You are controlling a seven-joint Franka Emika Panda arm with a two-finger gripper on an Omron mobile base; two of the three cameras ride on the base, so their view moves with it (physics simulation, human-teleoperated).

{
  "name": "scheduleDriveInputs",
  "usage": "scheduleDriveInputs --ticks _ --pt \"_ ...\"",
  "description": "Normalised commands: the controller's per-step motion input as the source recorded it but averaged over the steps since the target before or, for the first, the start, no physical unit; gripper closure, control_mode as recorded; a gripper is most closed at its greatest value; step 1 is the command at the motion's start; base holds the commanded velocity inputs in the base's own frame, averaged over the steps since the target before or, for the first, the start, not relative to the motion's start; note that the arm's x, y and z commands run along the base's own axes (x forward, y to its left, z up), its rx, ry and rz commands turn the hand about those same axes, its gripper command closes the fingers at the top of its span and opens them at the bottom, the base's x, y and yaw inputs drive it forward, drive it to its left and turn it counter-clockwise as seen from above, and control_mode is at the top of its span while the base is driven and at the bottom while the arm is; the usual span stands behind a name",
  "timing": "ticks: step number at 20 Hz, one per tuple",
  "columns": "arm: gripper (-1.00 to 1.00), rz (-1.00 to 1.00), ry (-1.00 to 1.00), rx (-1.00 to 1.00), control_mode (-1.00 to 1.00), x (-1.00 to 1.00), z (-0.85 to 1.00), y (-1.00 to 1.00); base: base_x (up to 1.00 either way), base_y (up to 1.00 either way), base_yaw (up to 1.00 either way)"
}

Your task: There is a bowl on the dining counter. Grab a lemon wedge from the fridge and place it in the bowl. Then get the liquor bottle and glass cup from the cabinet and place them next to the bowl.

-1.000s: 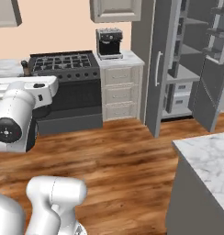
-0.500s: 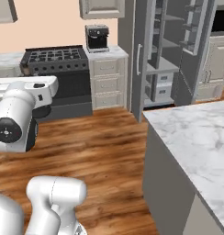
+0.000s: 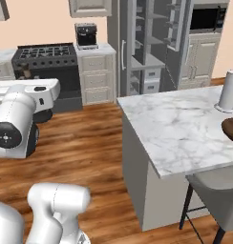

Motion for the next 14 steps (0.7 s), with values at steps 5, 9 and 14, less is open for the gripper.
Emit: scheduleDriveInputs --ticks 5,9,14 --pt "1.00 0.00 0.00 0.00 1.00 0.00 0.00 0.00 -0.39 -1.00 -0.01" --pt "1.00 0.00 0.00 0.00 1.00 0.00 0.00 0.00 0.05 -0.90 0.01" --pt "1.00 0.00 0.00 0.00 1.00 0.00 0.00 0.00 0.27 -0.84 0.10"
